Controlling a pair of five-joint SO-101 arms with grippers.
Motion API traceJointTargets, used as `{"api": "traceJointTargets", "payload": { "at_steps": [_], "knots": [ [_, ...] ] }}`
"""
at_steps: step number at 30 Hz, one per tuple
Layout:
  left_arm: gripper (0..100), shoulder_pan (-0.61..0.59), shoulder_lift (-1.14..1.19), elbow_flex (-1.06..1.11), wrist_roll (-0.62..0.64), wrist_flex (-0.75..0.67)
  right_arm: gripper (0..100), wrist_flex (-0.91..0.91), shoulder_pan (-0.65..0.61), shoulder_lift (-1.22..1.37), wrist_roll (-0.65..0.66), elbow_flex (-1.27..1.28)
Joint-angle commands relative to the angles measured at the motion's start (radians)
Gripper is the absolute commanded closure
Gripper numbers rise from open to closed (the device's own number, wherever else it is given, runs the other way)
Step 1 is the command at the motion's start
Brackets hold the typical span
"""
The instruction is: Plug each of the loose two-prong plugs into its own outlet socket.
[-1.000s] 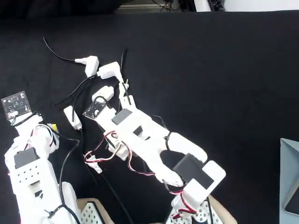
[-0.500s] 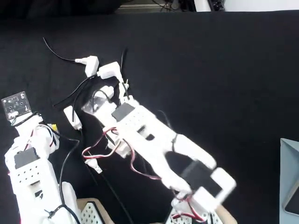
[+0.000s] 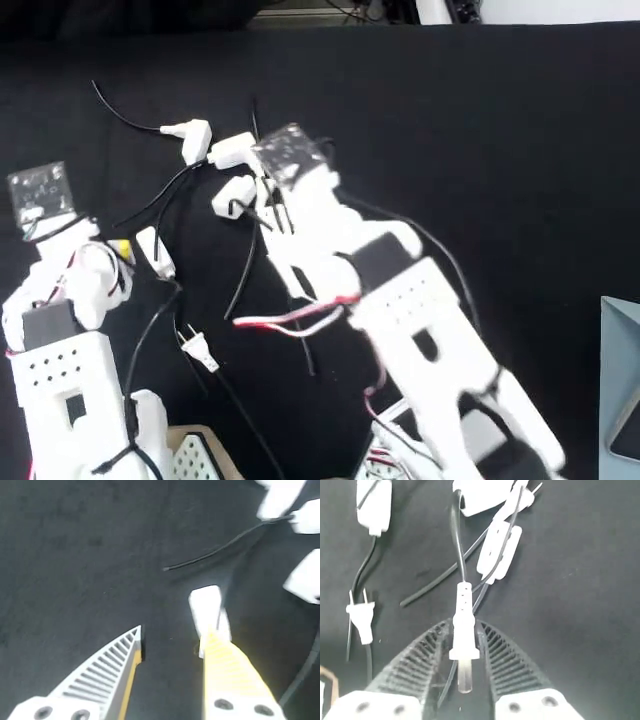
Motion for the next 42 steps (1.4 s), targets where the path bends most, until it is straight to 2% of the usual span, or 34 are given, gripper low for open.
{"api": "traceJointTargets", "payload": {
  "at_steps": [1,9,12,19,25,33,37,42],
  "knots": [
    [80,0.090,-0.017,-0.194,0.009,0.121,98.7,-0.066,0.037,-0.163,-0.017,0.059],
    [80,0.249,-0.017,-0.231,0.011,0.158,98.6,-0.077,0.035,-0.515,-0.029,0.145],
    [80,0.315,-0.017,-0.240,0.031,0.150,98.6,-0.110,-0.008,-0.593,-0.029,0.208],
    [80,0.409,-0.017,-0.186,0.169,-0.041,98.6,-0.259,-0.169,-0.713,-0.029,0.406],
    [80,0.495,-0.017,-0.127,0.256,-0.104,98.6,-0.338,-0.192,-0.720,-0.029,0.487],
    [80,0.636,-0.055,-0.120,0.244,-0.097,98.6,-0.365,-0.193,-0.720,-0.029,0.555],
    [81,0.702,-0.173,-0.108,0.137,-0.069,98.6,-0.365,-0.193,-0.720,-0.029,0.568],
    [81,0.765,-0.348,-0.012,0.109,-0.055,98.6,-0.365,-0.193,-0.720,-0.029,0.575]
  ]
}}
